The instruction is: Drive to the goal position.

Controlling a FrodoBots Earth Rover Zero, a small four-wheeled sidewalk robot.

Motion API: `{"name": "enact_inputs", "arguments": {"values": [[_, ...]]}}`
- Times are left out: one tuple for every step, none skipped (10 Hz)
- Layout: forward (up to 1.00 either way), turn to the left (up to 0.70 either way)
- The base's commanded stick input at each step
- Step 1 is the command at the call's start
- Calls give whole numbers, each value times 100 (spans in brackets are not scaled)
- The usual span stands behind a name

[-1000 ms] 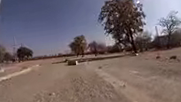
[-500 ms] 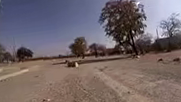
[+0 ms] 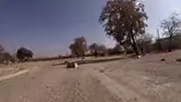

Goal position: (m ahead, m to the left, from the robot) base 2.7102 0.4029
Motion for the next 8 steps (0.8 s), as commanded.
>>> {"name": "enact_inputs", "arguments": {"values": [[50,25],[50,0],[50,0],[50,0],[50,0],[50,0],[50,0],[50,0]]}}
